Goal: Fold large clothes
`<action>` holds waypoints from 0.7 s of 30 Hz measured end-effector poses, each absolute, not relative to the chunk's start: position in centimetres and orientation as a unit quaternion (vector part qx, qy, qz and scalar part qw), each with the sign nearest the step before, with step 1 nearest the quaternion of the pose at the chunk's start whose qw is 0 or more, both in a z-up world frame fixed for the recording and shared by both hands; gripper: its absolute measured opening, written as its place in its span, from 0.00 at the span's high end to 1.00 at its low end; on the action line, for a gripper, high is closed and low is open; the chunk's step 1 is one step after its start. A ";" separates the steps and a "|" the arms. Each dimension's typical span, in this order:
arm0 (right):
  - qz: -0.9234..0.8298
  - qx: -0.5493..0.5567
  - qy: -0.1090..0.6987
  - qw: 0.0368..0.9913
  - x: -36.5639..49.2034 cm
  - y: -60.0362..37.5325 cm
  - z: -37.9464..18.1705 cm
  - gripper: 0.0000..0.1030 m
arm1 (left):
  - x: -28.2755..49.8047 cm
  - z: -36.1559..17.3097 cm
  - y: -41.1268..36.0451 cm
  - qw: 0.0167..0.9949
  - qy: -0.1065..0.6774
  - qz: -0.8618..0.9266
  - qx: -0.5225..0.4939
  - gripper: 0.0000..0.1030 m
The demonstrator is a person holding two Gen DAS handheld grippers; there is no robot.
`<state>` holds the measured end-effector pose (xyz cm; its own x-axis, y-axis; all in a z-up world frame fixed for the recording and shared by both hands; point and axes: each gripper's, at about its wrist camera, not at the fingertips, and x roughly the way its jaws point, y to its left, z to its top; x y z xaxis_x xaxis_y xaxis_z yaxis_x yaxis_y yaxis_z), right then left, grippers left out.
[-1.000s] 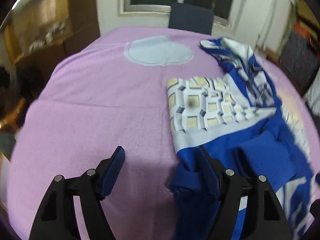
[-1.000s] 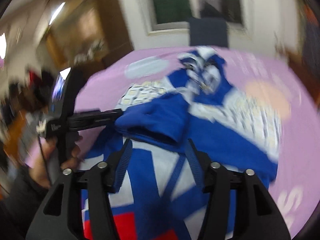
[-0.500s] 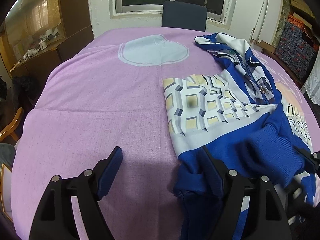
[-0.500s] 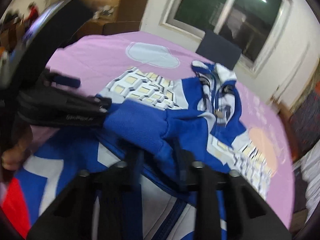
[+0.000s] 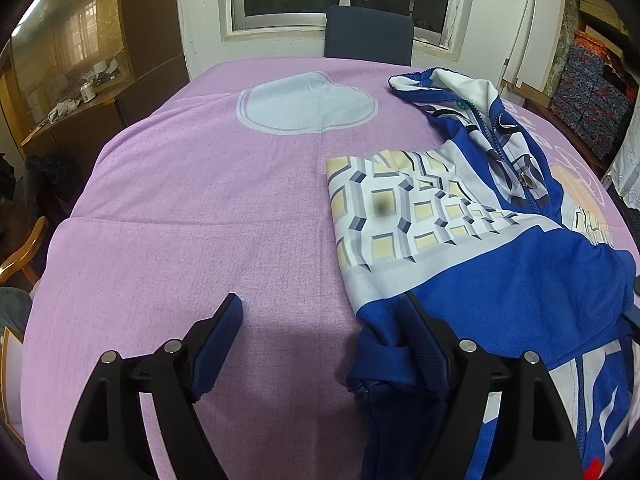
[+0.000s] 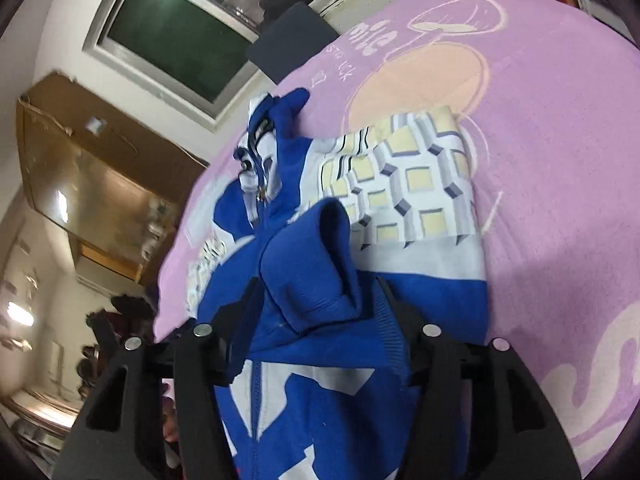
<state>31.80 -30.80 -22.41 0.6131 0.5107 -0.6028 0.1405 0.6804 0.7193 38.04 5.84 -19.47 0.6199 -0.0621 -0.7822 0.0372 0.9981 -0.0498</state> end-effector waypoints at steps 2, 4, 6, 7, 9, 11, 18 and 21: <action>0.110 0.373 0.429 0.815 32.2 -30.4 -22.3 0.54 | 38.0 -19.5 5.9 0.901 0.433 -0.028 -0.014 0.21; 0.105 0.343 0.431 0.828 32.3 -29.7 -21.6 0.85 | 37.9 -19.5 5.9 0.901 0.432 -0.029 -0.015 0.21; 0.101 0.323 0.412 0.846 31.9 -29.7 -20.4 0.86 | 37.7 -19.3 6.2 0.901 0.433 -0.034 -0.027 0.23; 0.101 0.316 0.408 0.851 31.6 -29.9 -19.9 0.86 | 37.6 -19.1 6.4 0.900 0.433 -0.040 -0.038 0.26; 0.095 0.294 0.411 0.858 31.6 -29.9 -19.7 0.86 | 37.5 -18.1 6.3 0.901 0.427 -0.051 -0.053 0.27; 0.077 0.268 0.433 0.857 32.1 -30.1 -20.4 0.86 | 37.4 -16.8 5.3 0.908 0.412 -0.060 -0.040 0.28; 0.053 0.274 0.448 0.850 31.6 -31.5 -21.5 0.69 | 38.6 -15.0 -2.0 0.903 0.407 -0.131 0.039 0.28; 0.043 0.274 0.408 0.870 30.8 -31.8 -19.3 0.68 | 39.1 -15.8 -3.9 0.898 0.414 -0.139 0.058 0.28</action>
